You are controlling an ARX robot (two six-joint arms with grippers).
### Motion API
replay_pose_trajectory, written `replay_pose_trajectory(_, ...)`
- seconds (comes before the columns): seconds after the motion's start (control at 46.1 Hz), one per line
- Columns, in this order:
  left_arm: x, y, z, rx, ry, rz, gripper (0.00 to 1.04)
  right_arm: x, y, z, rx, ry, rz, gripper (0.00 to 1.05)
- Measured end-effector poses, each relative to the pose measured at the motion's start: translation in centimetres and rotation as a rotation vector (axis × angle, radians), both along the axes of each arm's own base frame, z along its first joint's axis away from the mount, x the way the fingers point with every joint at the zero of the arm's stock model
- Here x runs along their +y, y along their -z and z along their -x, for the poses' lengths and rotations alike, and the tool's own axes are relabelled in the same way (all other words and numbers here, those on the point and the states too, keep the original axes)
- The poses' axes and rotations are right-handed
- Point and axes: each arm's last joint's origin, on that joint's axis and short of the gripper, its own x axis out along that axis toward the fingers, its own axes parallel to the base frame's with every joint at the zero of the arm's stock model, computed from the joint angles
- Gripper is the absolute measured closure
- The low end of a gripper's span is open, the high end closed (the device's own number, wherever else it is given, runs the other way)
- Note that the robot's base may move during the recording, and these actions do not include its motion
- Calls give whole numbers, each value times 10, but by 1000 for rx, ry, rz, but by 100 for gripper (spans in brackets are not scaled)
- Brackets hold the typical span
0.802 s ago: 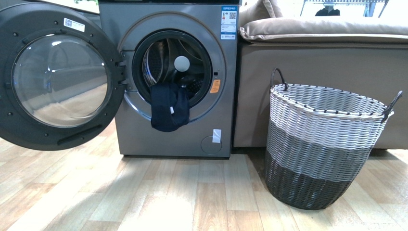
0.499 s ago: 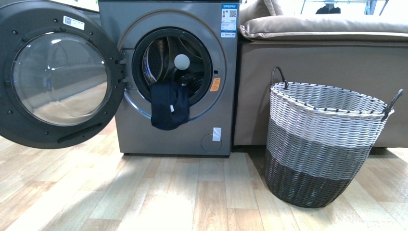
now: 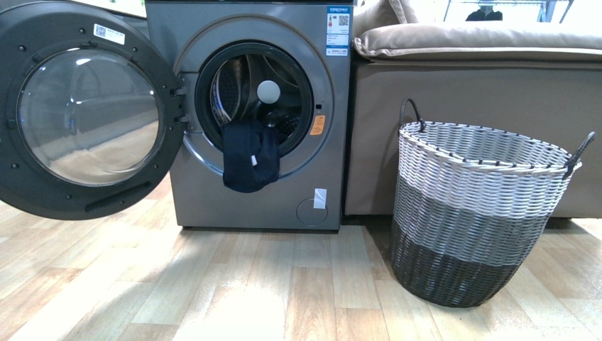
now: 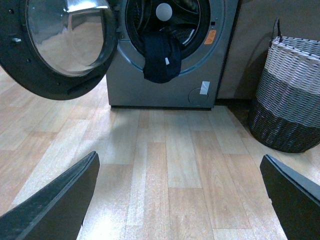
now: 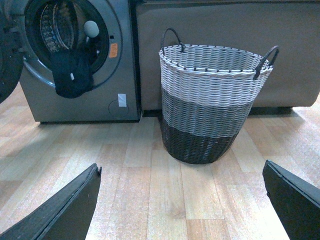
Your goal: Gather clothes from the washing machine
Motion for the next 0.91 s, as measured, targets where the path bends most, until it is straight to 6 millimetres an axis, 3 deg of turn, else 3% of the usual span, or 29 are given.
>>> replay_pose_trajectory(0.911,0,0,0,0,-1,0,7,0,0,0,0,-3,0,7)
